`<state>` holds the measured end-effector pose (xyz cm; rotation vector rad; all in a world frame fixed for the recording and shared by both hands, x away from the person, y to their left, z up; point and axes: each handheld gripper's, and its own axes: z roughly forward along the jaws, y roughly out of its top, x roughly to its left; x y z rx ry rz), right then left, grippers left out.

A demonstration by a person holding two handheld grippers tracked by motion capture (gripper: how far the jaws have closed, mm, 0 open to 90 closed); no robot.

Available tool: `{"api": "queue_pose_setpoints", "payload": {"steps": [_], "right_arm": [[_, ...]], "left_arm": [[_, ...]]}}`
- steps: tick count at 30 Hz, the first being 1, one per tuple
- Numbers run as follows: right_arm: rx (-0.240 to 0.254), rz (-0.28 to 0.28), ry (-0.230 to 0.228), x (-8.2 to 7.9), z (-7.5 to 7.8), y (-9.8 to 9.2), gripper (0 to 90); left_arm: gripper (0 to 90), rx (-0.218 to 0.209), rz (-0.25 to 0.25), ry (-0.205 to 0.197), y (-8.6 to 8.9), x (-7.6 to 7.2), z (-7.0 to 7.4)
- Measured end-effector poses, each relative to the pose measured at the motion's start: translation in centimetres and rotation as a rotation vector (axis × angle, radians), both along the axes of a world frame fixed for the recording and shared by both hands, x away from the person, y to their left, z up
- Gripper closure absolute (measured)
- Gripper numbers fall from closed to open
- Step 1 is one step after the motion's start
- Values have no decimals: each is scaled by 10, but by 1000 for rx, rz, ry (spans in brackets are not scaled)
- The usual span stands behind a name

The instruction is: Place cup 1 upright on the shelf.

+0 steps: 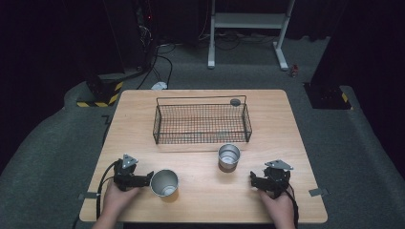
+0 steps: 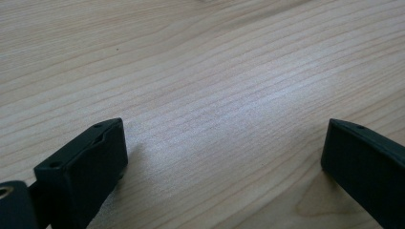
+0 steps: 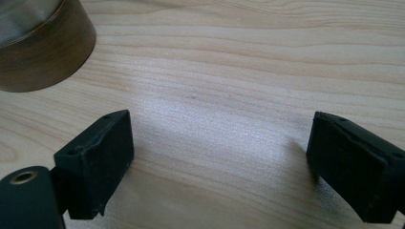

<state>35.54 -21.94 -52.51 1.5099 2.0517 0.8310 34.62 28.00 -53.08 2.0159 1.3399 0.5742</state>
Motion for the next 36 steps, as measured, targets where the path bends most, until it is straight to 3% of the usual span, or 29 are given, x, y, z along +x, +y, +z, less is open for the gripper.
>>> {"api": "queue_pose_setpoints", "payload": {"steps": [17, 21, 25, 34, 36], "right_arm": [[-1, 0, 0, 0, 0, 0, 89], [-1, 1, 0, 0, 0, 0, 89], [-2, 1, 0, 0, 0, 0, 89], [2, 4, 3, 1, 0, 0, 88], [0, 8, 2, 2, 0, 0, 88]], "left_arm": [[37, 3, -12, 13, 3, 0, 2], [37, -15, -11, 12, 6, -1, 4], [41, -43, -19, -1, 9, -3, 9], [61, -106, -38, -73, 9, -12, 34], [61, -97, -42, -97, 7, -15, 39]]}}
